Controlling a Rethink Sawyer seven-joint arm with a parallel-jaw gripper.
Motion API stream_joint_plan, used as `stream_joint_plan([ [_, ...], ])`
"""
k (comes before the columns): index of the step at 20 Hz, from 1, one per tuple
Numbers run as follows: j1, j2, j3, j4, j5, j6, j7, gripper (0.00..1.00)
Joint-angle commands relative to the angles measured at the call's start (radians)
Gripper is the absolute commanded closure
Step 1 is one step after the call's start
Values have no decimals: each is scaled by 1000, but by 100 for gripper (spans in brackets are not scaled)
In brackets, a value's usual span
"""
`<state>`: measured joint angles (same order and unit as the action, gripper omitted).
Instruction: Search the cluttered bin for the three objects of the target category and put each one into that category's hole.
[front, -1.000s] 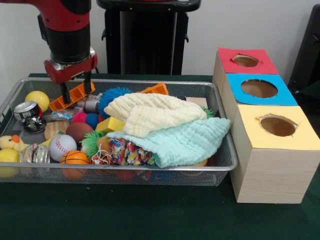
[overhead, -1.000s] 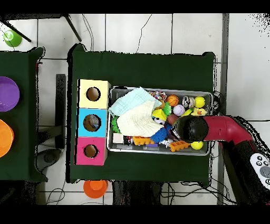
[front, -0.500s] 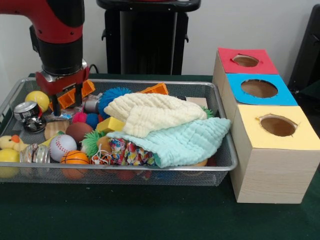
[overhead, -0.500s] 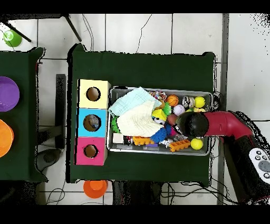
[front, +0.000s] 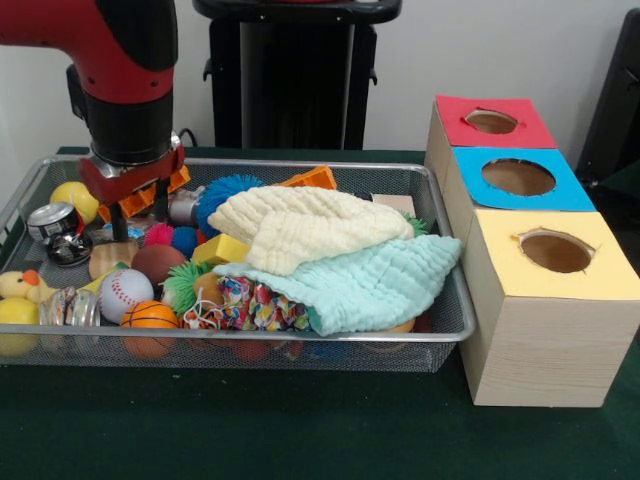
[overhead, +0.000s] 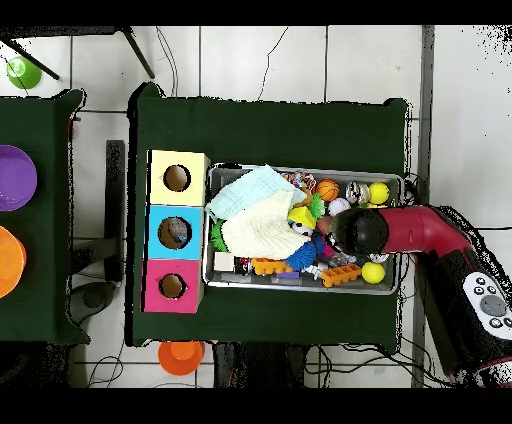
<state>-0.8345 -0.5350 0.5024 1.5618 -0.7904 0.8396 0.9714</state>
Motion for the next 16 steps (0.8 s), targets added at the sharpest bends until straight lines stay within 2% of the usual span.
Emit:
stream_joint_plan([
  [1,30,42,-8,-82,-125,165,-359,0],
  [11,55,91,-35,-136,-238,208,-412,0],
  [16,49,118,-30,-143,-229,217,-418,0],
])
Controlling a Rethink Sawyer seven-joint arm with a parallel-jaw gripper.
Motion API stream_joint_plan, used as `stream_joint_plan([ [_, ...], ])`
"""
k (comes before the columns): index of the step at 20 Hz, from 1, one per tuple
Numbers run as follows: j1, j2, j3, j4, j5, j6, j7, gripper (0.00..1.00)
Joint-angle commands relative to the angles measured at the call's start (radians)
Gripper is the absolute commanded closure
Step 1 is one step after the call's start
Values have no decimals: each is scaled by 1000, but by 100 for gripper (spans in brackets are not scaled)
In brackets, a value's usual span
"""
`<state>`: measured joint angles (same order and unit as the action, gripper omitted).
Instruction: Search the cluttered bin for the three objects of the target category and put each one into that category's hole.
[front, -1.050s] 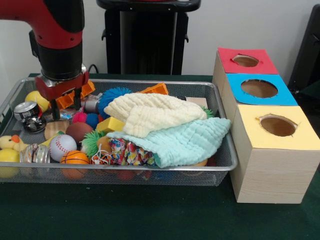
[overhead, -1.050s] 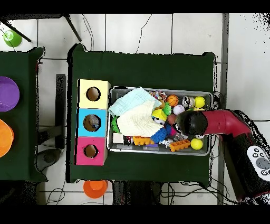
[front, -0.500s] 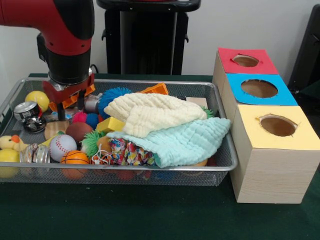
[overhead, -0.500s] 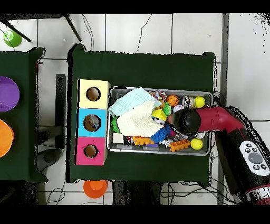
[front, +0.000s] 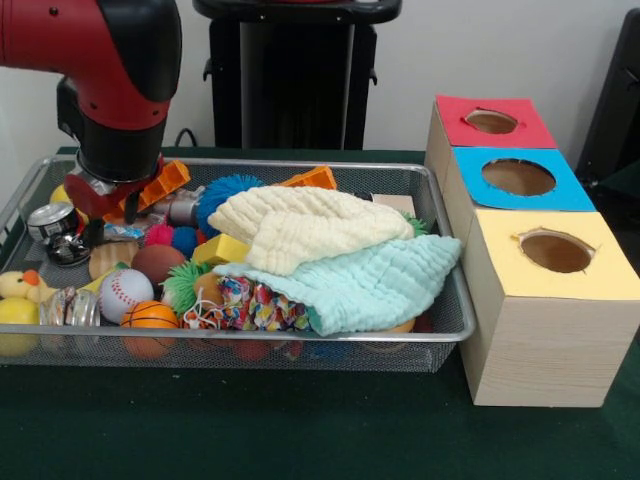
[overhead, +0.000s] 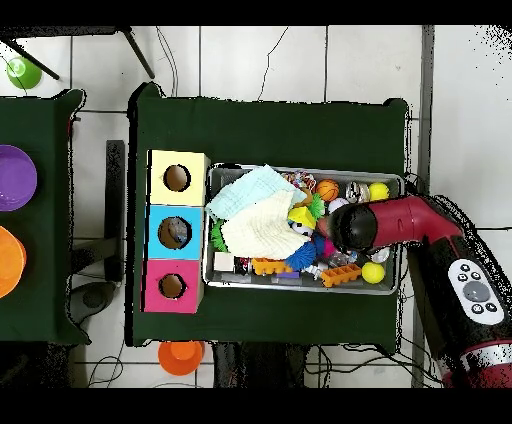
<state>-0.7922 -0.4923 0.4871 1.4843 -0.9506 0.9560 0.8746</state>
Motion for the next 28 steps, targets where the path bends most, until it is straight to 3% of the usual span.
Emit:
stream_joint_plan([
  [1,2,87,-6,-66,-52,96,-313,0],
  [7,-11,104,-3,-27,5,114,-300,0],
  [18,64,135,-84,-84,-69,174,-272,0],
  [28,106,144,-99,-116,-50,205,-253,0],
])
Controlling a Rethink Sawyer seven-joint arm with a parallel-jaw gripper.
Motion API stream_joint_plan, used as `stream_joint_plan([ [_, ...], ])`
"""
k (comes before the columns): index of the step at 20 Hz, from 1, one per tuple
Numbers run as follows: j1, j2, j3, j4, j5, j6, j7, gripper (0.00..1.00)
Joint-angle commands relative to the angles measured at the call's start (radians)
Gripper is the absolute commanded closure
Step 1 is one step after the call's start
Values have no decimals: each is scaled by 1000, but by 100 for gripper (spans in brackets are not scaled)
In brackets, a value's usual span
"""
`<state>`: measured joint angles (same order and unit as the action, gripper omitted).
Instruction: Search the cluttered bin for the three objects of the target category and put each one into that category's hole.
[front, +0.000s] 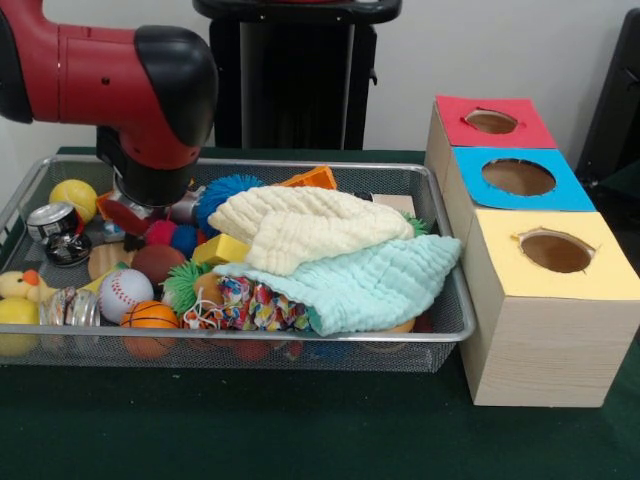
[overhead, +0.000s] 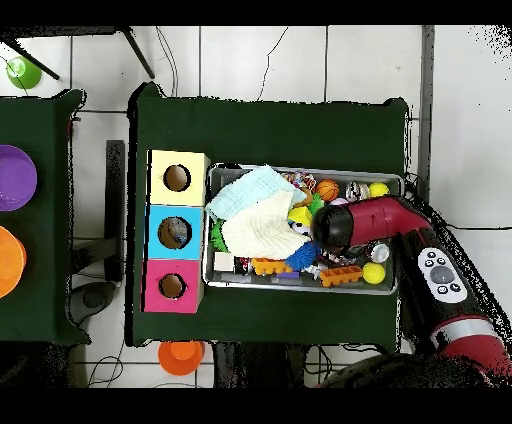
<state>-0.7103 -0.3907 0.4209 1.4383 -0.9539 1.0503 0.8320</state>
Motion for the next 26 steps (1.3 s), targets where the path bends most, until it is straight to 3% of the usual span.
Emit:
stream_joint_plan([
  [1,24,45,-29,-70,-36,108,-206,0],
  [3,40,48,-38,-77,-49,126,-223,0],
  [4,46,48,-44,-79,-52,128,-227,100],
  [15,79,37,-62,-85,-59,134,-219,100],
  [20,73,17,-58,-60,-33,88,-187,100],
  [26,33,-152,2,76,95,68,-164,100],
])
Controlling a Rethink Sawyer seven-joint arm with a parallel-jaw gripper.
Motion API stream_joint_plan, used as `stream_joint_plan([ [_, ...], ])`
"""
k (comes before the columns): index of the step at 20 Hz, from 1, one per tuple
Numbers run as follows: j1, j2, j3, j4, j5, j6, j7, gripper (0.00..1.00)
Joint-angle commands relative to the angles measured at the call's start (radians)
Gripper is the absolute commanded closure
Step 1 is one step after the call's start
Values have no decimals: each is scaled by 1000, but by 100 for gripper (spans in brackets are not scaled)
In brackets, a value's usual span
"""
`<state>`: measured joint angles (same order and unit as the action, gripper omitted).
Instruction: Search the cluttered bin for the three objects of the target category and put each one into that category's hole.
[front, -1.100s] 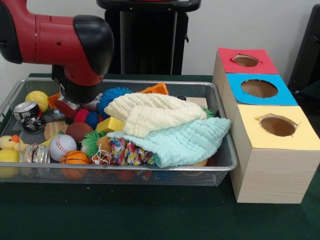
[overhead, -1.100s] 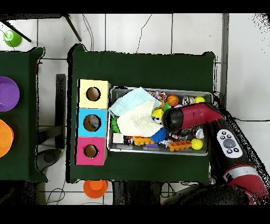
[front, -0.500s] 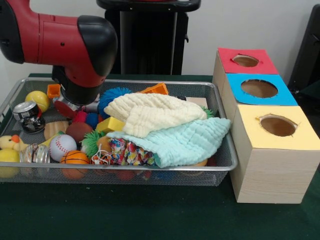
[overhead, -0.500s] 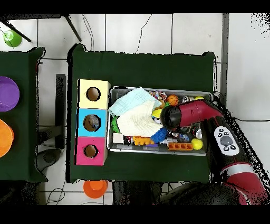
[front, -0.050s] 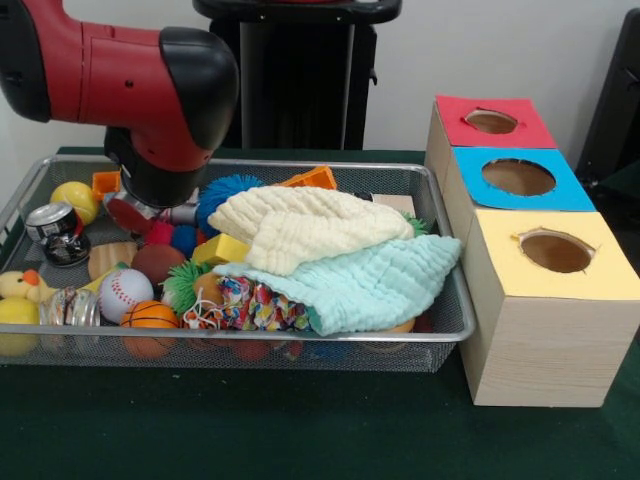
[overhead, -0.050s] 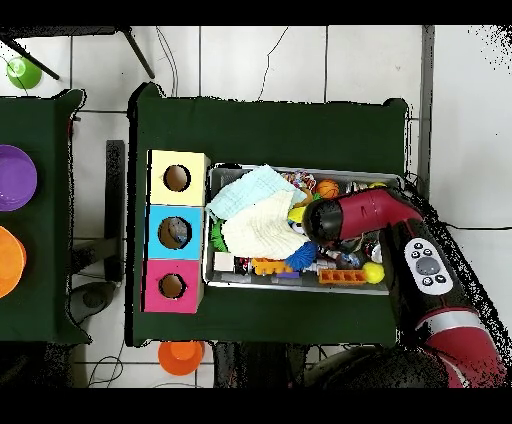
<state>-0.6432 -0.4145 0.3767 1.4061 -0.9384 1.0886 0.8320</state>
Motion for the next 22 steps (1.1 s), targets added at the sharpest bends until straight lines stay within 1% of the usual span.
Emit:
stream_joint_plan([
  [1,-43,-154,55,127,100,33,-170,100],
  [5,-58,-223,65,176,139,25,-177,100],
  [7,-58,-239,72,189,159,17,-161,100],
  [9,-68,-262,88,210,197,6,-143,100],
  [13,-117,-307,147,263,315,-37,-108,100],
  [16,-166,-327,205,303,414,-85,-81,100],
  [18,-202,-351,238,334,470,-95,-86,100],
  [22,-260,-369,299,389,565,-157,-48,100],
])
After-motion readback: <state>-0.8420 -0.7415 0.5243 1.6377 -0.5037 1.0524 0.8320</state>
